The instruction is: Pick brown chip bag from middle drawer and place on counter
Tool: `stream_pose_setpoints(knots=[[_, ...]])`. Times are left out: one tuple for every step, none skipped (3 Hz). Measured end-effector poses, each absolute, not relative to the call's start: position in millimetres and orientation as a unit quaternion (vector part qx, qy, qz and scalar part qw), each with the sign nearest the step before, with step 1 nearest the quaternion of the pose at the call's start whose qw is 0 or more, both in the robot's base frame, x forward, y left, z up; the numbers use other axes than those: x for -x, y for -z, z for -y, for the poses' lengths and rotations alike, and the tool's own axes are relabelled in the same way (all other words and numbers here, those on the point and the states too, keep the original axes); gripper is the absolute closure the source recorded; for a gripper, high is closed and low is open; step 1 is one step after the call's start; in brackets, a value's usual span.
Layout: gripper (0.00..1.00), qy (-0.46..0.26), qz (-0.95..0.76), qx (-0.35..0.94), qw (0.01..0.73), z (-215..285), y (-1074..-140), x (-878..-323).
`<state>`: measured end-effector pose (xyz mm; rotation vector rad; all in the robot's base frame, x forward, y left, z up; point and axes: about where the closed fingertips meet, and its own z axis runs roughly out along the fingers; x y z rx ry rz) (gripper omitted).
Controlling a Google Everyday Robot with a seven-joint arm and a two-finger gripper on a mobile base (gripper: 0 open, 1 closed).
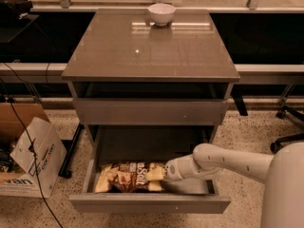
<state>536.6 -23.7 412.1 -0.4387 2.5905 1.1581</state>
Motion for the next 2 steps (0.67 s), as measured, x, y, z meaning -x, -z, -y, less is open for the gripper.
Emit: stream_pose_setpoints(knots=[[0.80, -0.397, -0.894, 0.157, 0.140, 20.3, -420.7, -535.7], [1.00, -0.399, -0.892, 0.159, 0.145, 17.6, -426.8, -535.8]])
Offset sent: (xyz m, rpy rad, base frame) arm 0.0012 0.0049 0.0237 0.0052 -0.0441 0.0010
